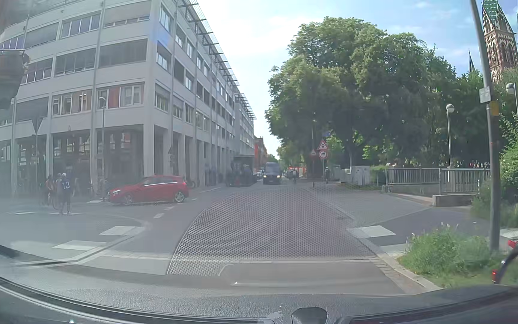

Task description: Follow the waypoints while adhering to traffic rules and regulations

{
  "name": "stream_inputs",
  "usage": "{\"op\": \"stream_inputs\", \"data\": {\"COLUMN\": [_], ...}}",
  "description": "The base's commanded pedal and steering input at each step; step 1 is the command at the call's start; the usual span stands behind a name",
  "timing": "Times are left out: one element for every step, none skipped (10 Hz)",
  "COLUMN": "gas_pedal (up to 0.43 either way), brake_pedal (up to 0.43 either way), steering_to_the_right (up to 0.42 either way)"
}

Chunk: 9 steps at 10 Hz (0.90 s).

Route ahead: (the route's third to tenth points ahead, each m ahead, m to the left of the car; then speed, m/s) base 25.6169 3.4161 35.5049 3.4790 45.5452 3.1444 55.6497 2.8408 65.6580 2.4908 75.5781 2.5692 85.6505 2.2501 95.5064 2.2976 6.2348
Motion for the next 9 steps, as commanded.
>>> {"op": "stream_inputs", "data": {"gas_pedal": [0.028, 0.028, 0.028, 0.028, 0.028, 0.028, 0.028, 0.028, 0.028], "brake_pedal": [0.000, 0.000, 0.000, 0.000, 0.000, 0.000, 0.000, 0.000, 0.000], "steering_to_the_right": [0.011, 0.010, 0.010, 0.011, 0.010, 0.010, 0.011, 0.011, 0.011]}}
